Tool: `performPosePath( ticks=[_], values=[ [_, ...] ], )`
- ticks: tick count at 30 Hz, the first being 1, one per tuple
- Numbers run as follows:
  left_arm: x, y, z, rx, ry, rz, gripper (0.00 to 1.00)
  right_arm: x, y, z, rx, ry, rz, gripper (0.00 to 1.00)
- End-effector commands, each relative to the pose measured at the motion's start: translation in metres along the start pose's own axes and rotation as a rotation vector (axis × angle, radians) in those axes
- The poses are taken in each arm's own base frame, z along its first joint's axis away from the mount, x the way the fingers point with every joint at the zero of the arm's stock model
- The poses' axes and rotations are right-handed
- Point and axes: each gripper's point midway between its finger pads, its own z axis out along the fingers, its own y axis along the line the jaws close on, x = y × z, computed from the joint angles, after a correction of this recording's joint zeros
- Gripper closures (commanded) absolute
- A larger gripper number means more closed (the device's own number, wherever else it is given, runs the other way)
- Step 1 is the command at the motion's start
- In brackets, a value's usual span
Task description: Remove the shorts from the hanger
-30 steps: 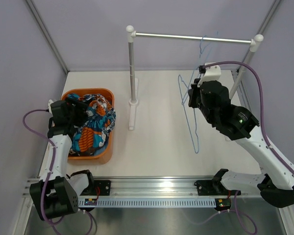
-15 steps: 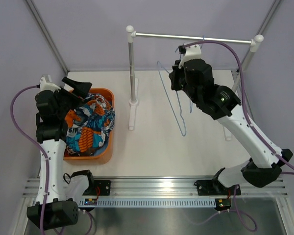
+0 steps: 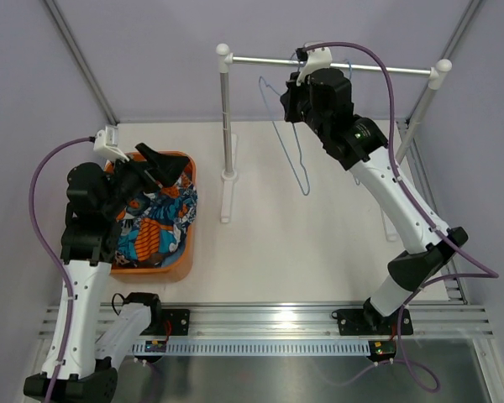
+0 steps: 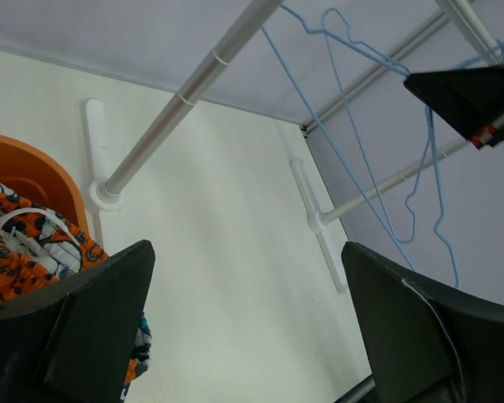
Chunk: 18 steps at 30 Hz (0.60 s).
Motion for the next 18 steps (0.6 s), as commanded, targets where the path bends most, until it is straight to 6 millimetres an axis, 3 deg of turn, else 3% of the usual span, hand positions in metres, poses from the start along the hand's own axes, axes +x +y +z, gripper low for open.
performPosePath(
  ticks=[1,8,9,10,18],
  values=[
    [-0.003,-0.022,-0.014,0.067,-0.002,0.087,0.01,-0.033,0.004,0.008,-0.101,-0.123,-0.006,1.00],
    [0.012,-0.011,-0.013,0.056,0.032,0.109,0.01,-0.046,-0.012,0.026,-0.071,-0.147,-0.015,1.00],
    [0.013,-0.010,-0.012,0.056,0.035,0.111,0.01,-0.036,-0.012,0.035,-0.070,-0.114,-0.021,1.00],
    [0.013,-0.010,-0.012,0.059,0.037,0.111,0.01,-0.042,-0.011,0.035,-0.073,-0.124,-0.024,1.00],
    [0.019,-0.006,-0.008,0.062,0.057,0.110,0.01,-0.014,-0.007,0.057,-0.078,-0.043,-0.010,1.00]
  ],
)
